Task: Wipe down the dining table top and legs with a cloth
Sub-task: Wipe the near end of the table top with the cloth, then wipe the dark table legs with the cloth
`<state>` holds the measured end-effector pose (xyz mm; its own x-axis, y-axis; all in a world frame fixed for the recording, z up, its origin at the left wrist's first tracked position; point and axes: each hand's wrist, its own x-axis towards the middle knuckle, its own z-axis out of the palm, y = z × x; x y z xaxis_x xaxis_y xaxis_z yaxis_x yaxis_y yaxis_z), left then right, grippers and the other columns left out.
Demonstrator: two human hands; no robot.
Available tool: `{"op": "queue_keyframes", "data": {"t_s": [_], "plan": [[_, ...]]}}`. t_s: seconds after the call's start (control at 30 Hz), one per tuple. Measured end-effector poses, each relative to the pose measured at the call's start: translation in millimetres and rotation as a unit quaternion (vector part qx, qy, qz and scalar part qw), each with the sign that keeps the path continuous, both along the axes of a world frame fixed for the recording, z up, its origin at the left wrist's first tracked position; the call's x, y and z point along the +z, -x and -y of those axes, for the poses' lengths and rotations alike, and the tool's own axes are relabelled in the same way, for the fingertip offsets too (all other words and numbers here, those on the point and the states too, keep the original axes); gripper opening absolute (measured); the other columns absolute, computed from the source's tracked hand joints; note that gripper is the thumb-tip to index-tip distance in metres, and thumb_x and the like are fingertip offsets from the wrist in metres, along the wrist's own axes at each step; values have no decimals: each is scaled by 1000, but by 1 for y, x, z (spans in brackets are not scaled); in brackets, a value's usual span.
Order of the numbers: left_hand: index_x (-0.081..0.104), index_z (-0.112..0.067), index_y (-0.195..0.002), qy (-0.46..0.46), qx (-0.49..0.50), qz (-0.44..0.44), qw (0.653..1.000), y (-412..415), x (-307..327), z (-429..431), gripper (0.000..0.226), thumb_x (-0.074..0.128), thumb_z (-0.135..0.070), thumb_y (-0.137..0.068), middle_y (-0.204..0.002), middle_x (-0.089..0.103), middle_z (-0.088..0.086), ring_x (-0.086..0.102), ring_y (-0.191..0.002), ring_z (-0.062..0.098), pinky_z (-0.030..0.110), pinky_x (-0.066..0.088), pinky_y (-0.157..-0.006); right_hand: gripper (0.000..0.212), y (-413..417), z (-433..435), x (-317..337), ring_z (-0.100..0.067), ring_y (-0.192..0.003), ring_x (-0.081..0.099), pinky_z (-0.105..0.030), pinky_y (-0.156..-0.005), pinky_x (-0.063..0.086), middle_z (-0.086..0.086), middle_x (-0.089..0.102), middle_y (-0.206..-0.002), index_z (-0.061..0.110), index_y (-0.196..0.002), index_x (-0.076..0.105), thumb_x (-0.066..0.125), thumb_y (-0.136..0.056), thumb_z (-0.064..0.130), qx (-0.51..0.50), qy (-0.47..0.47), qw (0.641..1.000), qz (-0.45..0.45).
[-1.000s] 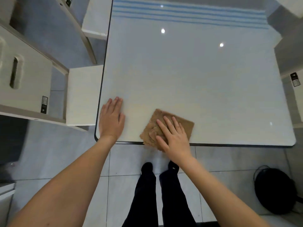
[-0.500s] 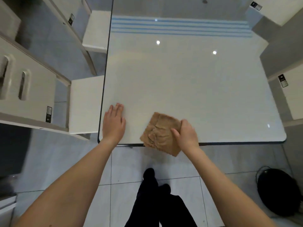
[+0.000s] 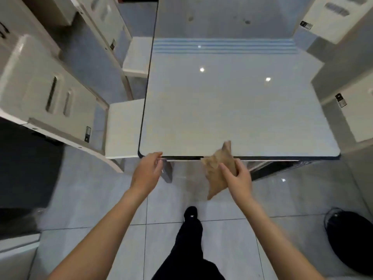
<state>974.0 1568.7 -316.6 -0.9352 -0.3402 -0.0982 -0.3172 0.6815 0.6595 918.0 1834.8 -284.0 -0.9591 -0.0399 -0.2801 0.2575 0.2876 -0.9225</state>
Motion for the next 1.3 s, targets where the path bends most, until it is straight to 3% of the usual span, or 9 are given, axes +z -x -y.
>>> {"op": "queue_keyframes", "data": {"t_s": [0.1, 0.23, 0.43, 0.63, 0.77, 0.87, 1.03, 1.2, 1.3], "plan": [[62, -17, -110, -15, 1, -49, 999, -59, 39, -16, 20, 49, -14, -96, -100, 59, -5, 55, -95, 12, 27, 43, -79, 7, -44, -16, 25, -13, -78, 62, -37, -70, 52, -3, 67, -83, 16, -91, 63, 69, -90, 20, 15, -1, 1000, -14], [62, -17, -114, -56, 61, -10, 997, -143, 44, -27, 22, 48, -18, -97, -106, 61, -7, 56, -94, 8, 25, 42, -81, 11, -100, -40, 33, -34, -84, 63, -52, -73, 53, -13, 65, -86, 11, -90, 61, 68, -90, 20, 21, -29, 999, -11], [62, -19, -115, -120, 92, 147, 978, -249, -1, 2, 23, 48, -20, -97, -112, 64, -2, 60, -102, 13, 25, 42, -85, 13, -173, -50, 5, -32, -81, 64, -47, -70, 52, -14, 66, -82, 7, -87, 61, 69, -89, 17, 2, -85, 996, 39], [60, -22, -114, -158, 115, 218, 956, -287, -28, 61, 22, 46, -23, -97, -113, 64, -3, 59, -107, 14, 26, 43, -87, 8, -205, -1, -32, -26, -81, 68, -54, -76, 56, -4, 70, -80, 15, -86, 64, 71, -87, 20, -29, -113, 987, 107], [60, -27, -111, -174, 82, 221, 956, -276, -42, 107, 17, 49, -26, -97, -110, 65, -8, 59, -104, 6, 19, 42, -83, 6, -199, 56, -47, -16, -79, 67, -49, -74, 56, 4, 70, -81, 22, -90, 66, 71, -87, 23, -5, -113, 990, 88], [61, -30, -109, -171, 45, 217, 960, -244, -65, 142, 17, 50, -26, -97, -108, 65, -12, 59, -100, 1, 11, 40, -77, 4, -178, 96, -62, -18, -76, 64, -33, -66, 54, -2, 69, -82, 18, -88, 66, 69, -89, 20, -17, -91, 993, 75], [63, -33, -107, -199, 7, 165, 966, -160, -119, 171, 17, 50, -26, -97, -105, 67, -13, 60, -100, 0, 18, 44, -84, 17, -133, 139, -114, -20, -74, 61, -17, -54, 48, -13, 66, -84, 4, -91, 63, 64, -93, 21, -101, -50, 992, 53], [60, -25, -115, -235, 0, 75, 969, -71, -187, 158, 21, 47, -27, -99, -103, 65, -9, 59, -100, 6, 14, 44, -83, 6, -97, 166, -172, -11, -77, 63, -41, -72, 55, 6, 67, -82, 22, -94, 62, 66, -91, 19, -75, -57, 996, 3], [50, -26, -125, -272, -6, -4, 962, -25, -227, 142, 27, 46, -26, -99, -114, 57, -14, 53, -104, -3, -2, 39, -75, 19, -78, 180, -203, -1, -80, 59, -30, -64, 49, 24, 63, -88, 32, -93, 57, 68, -87, 17, -71, -74, 991, -88]]}}
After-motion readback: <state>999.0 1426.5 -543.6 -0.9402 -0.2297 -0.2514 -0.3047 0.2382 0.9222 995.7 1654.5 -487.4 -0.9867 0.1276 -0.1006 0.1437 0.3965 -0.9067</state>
